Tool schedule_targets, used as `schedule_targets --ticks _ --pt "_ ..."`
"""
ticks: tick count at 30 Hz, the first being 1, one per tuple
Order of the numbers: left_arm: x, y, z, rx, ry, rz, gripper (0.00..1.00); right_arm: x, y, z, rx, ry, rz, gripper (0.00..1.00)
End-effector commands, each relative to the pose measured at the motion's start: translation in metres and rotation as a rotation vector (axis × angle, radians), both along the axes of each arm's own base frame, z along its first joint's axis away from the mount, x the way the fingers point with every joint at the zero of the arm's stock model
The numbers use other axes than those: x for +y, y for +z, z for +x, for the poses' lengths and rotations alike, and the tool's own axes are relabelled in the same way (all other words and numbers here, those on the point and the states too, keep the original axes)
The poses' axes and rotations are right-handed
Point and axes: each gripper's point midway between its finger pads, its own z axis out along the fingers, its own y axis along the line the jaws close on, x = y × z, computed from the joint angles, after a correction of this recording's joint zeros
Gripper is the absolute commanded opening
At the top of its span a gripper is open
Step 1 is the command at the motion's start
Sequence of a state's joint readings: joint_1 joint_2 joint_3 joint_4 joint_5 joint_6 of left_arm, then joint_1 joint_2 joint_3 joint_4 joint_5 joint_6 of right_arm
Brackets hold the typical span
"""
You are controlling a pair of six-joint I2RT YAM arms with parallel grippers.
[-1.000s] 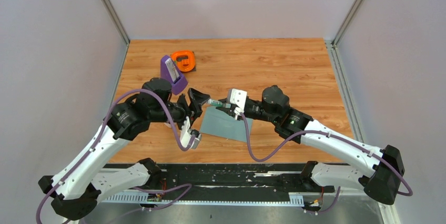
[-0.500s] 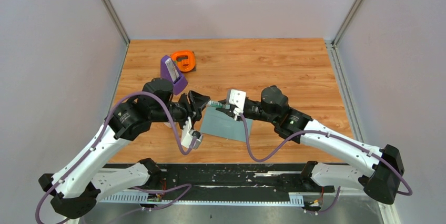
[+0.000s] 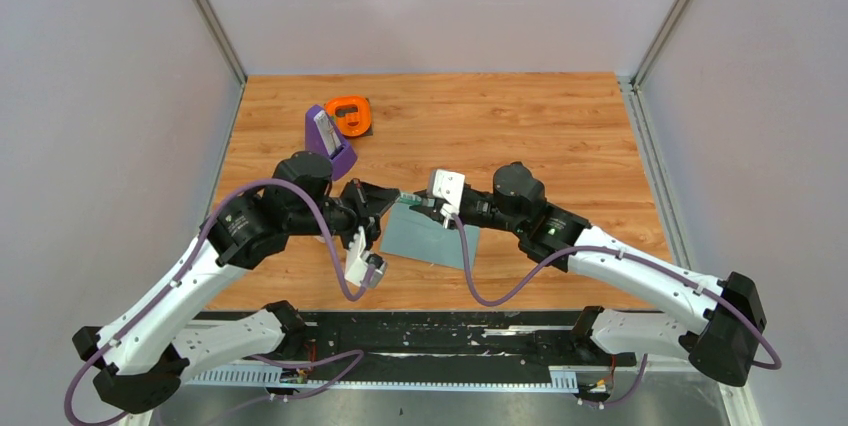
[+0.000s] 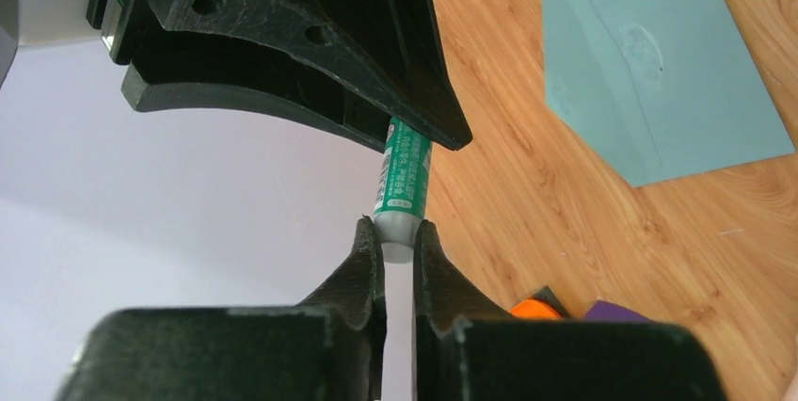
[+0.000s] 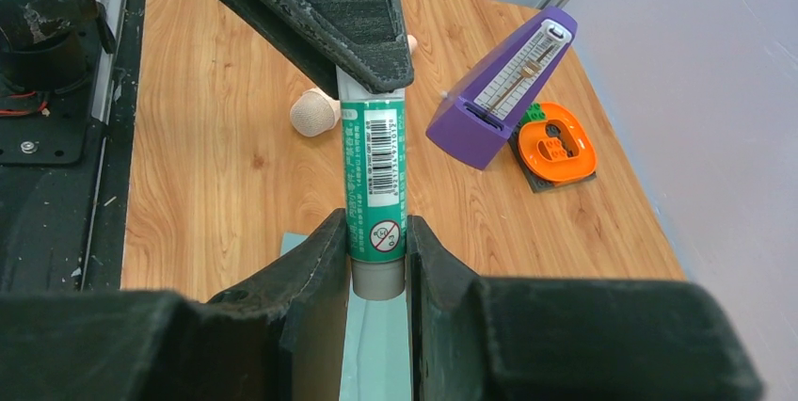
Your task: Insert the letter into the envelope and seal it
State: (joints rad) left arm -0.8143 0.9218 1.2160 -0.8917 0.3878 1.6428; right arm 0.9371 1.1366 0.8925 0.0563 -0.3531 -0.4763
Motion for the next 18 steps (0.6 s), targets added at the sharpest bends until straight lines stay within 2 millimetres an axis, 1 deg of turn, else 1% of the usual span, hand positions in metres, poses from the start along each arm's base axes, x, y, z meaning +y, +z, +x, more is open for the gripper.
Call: schedule_targets --ticks 1,2,3,4,5,6,7,8,9,10,11,12,13,14,15,16,17,18 --pt "0.0 0.005 -0.002 0.023 0.019 -0.022 0.0 0.002 0.036 0.002 -0.065 0.003 0.071 0.0" --pt "-0.001 0.008 -0.002 0.036 0.026 -0.032 0.0 0.001 0.037 0.003 -0.067 -0.006 0.073 0.0" --pt "-0.001 0.007 -0.002 0.086 0.054 -0.05 0.0 0.0 0.038 0.005 -0.071 -0.015 0.076 0.0" --pt "-0.004 0.011 -0.001 0.118 0.071 -0.068 0.0 -0.001 0.039 0.007 -0.077 -0.031 0.08 0.0" --pt "-0.006 0.02 -0.001 0.2 0.128 -0.125 0.0 -0.002 0.039 0.01 -0.082 -0.045 0.081 0.0" --pt "-0.011 0.019 0.004 0.264 0.17 -0.147 0.0 -0.003 0.04 0.012 -0.09 -0.059 0.085 0.0" --pt "-0.011 0.024 0.004 0.382 0.255 -0.205 0.0 -0.004 0.04 0.014 -0.097 -0.071 0.087 0.0" --pt "-0.017 0.019 0.009 0.463 0.31 -0.216 0.0 -0.005 0.04 0.015 -0.105 -0.079 0.086 0.0" --pt "-0.017 0.022 0.01 0.59 0.413 -0.273 0.0 -0.006 0.039 0.016 -0.112 -0.086 0.084 0.0" --pt "-0.021 0.012 0.013 0.678 0.477 -0.27 0.0 -0.007 0.039 0.016 -0.121 -0.092 0.082 0.0" --pt "-0.023 0.011 0.009 0.815 0.562 -0.309 0.0 -0.007 0.039 0.017 -0.127 -0.099 0.079 0.0" --pt "-0.026 0.001 0.004 0.951 0.633 -0.303 0.0 -0.008 0.038 0.017 -0.136 -0.103 0.074 0.0" --pt "-0.03 0.001 -0.002 1.036 0.631 -0.306 0.0 -0.008 0.037 0.018 -0.14 -0.107 0.07 0.0" --pt "-0.032 -0.002 -0.007 1.152 0.678 -0.314 0.0 -0.008 0.036 0.017 -0.14 -0.107 0.067 0.0" --pt "-0.035 -0.003 -0.012 1.24 0.671 -0.317 0.0 -0.007 0.036 0.017 -0.142 -0.106 0.068 0.0" --pt "-0.038 0.0 -0.014 1.331 0.7 -0.35 0.0 -0.007 0.036 0.016 -0.141 -0.105 0.069 0.0" --pt "-0.037 -0.002 -0.015 1.394 0.704 -0.355 0.0 -0.007 0.037 0.015 -0.143 -0.101 0.075 0.0" --pt "-0.038 0.0 -0.011 1.455 0.734 -0.391 0.0 -0.007 0.038 0.014 -0.149 -0.1 0.08 0.0"
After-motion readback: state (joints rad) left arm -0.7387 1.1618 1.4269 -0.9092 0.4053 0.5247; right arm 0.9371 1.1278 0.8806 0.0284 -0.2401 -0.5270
